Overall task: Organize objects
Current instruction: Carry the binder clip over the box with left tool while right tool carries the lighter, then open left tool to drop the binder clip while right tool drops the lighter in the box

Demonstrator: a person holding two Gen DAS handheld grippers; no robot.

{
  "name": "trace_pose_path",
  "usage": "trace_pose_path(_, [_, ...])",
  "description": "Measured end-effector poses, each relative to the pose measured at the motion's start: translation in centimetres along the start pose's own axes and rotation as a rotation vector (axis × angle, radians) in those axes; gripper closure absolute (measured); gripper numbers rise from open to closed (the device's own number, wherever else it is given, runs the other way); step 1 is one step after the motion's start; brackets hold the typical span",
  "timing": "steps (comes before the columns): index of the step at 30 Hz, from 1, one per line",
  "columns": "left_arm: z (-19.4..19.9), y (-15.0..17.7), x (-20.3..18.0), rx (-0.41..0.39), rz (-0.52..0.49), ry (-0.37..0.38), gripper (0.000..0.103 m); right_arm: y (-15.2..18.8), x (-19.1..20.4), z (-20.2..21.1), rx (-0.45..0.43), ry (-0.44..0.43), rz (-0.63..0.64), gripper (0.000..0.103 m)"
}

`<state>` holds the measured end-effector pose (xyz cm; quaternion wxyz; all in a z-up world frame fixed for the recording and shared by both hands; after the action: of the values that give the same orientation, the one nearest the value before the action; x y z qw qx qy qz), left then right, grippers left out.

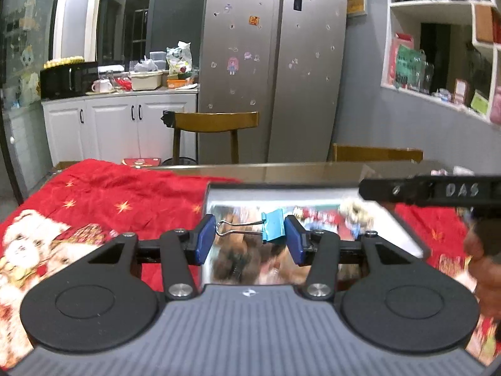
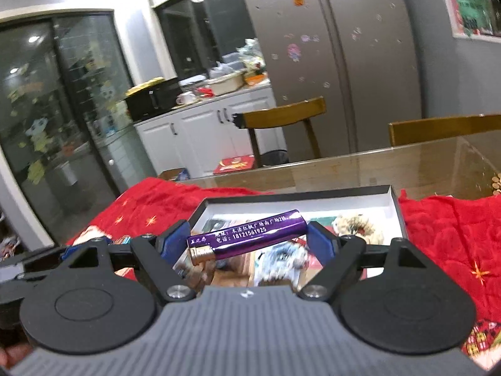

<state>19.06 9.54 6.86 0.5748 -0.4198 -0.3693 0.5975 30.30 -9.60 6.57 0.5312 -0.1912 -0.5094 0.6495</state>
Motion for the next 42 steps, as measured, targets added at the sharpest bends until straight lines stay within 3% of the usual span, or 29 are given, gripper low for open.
trace_pose_path(6, [-4.5, -2.3, -1.0, 0.0, 0.05, 0.022, 0.049, -1.5, -1.9, -5.4, 0.047, 0.04, -0.078, 0.022])
trace_pose_path(11, [-10.5, -3.3, -1.0, 0.067, 0.053, 0.063, 0.049, -1.4, -3.3, -9.7, 0.085, 0.018, -0.133, 0.022])
trace_pose_path(16, [-15.8, -2.5, -0.7, 0.141, 0.061, 0.098, 0.049, -0.8, -5.1, -12.6, 0.112, 0.026, -0.21, 0.022])
trace_pose_path(20, [-18.2, -1.4, -0.5, 0.163, 0.022, 0.07, 0.049, 0.4, -6.1, -14.0, 0.147, 0.063, -0.207, 0.022])
trace_pose_path(31, [-21.1, 1.5, -0.4, 0.196, 0.005, 0.051, 0.049, 1.6, -4.9, -15.5, 0.193, 0.089, -0.177, 0.022])
trace_pose_path(35, [-21.0, 1.4, -0.3, 0.182, 0.014, 0.047, 0.049, 1.6, -5.1, -15.8, 0.204, 0.137, -0.178, 0.022])
trace_pose_path(42, [-20.8, 1.2, -0.5, 0.163, 0.0, 0.044, 0.047, 1.5, -4.9, -16.1, 0.209, 0.13, -0.167, 0.021])
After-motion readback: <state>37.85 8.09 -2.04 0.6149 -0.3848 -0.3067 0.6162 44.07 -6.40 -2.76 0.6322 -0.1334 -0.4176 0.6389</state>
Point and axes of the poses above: each gripper's, at about its wrist camera, not at the fingertips, and z roughly against the way its jaws point, x to its left, y to its underside, the point moved 6 cm from there along -z, roughly the way its jaws point, and after that the axes turned 3 degrees about -x, right-handed, at the moved point
